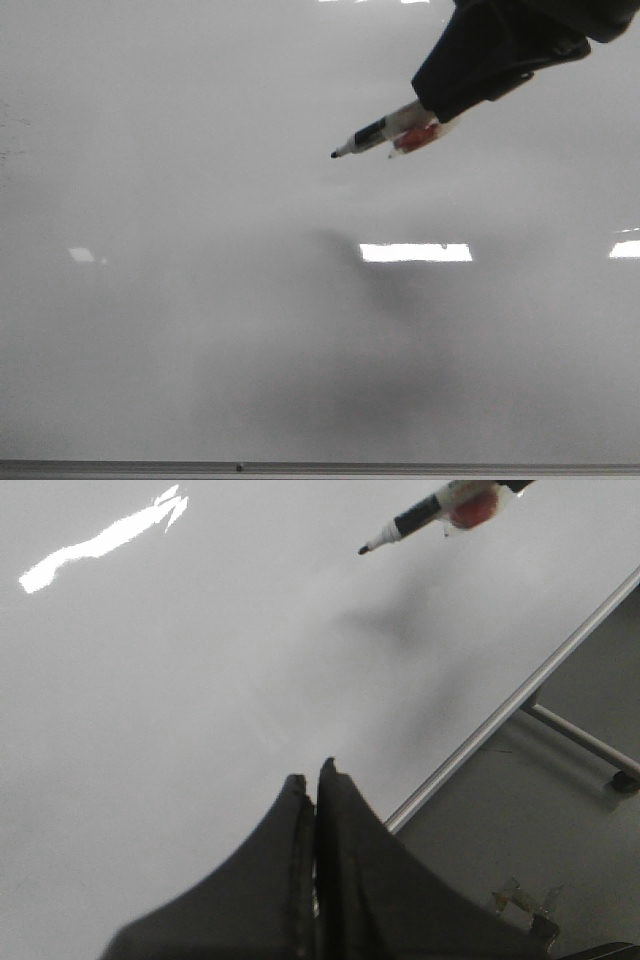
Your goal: Write number 9 on whiteboard
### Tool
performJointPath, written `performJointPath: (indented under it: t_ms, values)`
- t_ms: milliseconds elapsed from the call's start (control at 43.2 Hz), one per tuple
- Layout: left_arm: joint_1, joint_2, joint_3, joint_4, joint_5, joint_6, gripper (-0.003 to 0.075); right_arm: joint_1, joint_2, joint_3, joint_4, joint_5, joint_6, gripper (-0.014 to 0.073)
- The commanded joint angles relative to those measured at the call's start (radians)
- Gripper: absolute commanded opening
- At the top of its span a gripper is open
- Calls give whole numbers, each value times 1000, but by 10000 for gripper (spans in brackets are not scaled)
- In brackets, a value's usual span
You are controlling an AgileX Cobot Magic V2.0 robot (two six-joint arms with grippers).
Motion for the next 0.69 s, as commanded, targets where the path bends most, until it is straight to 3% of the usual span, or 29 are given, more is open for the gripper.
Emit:
performJointPath:
  t_ms: [0, 370, 671]
  values:
    - [1, 3, -26, -33, -67, -3, -19, -8, 21, -84, 25, -70, 0, -67]
    - [1, 3, -26, -33, -58, -3, -19, -8, 159, -231, 25, -132, 0, -67]
    - [1, 3, -26, -33, -58, -3, -19, 41, 307, -366, 25, -36, 0, -67]
